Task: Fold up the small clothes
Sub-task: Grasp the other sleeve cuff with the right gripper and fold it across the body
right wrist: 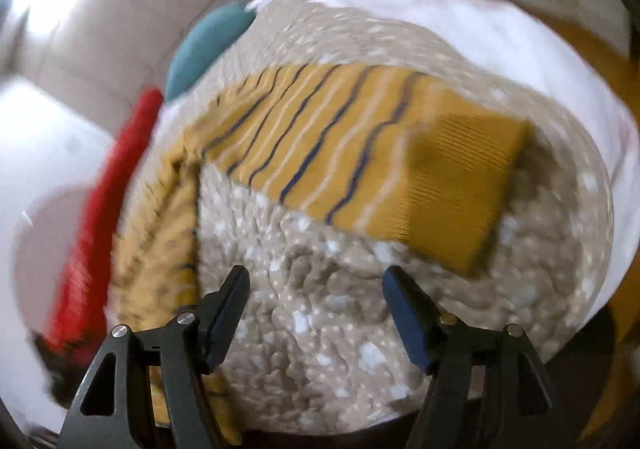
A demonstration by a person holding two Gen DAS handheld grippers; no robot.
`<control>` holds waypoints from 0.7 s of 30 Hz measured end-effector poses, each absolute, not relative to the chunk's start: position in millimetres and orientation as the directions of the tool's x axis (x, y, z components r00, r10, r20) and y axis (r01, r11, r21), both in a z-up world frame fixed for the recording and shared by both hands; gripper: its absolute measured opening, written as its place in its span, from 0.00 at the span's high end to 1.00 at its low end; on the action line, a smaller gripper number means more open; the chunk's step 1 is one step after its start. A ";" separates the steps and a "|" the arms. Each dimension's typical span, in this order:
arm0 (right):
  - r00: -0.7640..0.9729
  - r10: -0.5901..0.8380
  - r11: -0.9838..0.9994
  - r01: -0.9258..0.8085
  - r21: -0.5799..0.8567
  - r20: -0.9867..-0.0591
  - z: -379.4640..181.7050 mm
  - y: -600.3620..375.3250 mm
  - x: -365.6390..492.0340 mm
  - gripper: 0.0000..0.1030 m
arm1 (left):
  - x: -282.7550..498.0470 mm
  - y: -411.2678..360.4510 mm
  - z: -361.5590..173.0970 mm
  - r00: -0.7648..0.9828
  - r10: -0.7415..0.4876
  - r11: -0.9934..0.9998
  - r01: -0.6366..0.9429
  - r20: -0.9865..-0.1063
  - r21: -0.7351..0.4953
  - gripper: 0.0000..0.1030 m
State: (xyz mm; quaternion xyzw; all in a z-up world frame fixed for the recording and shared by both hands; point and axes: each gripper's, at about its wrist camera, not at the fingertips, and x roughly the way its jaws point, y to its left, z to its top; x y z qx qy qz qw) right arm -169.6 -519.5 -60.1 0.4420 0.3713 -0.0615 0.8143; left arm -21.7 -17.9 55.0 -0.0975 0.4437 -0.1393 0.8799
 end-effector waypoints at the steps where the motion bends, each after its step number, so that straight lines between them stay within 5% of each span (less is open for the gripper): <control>1: 0.726 0.237 0.575 0.431 0.696 -0.645 -62.1 -524.3 -169.9 0.28 | -21.5 -25.2 52.5 0.556 -0.338 0.940 0.170 -0.760 -0.295 0.20; 8: 0.749 0.079 0.572 0.506 0.646 -0.658 -58.3 -548.0 -143.6 0.34 | -30.9 -17.0 48.4 0.554 -0.322 0.945 0.146 -0.767 -0.291 0.20; 10: 0.733 0.020 0.581 0.545 0.605 -0.680 -51.5 -555.5 -138.6 0.87 | -32.7 -3.9 50.9 0.564 -0.310 0.947 0.114 -0.766 -0.300 0.20; 11: 0.729 -0.010 0.602 0.551 0.578 -0.685 -45.8 -562.0 -135.7 0.91 | -32.9 3.6 52.0 0.570 -0.304 0.947 0.092 -0.763 -0.309 0.20; 21: 0.698 -0.277 0.677 0.630 0.382 -0.660 44.6 -625.4 -112.8 0.94 | -41.5 52.1 64.2 0.645 -0.268 0.938 0.004 -0.715 -0.347 0.20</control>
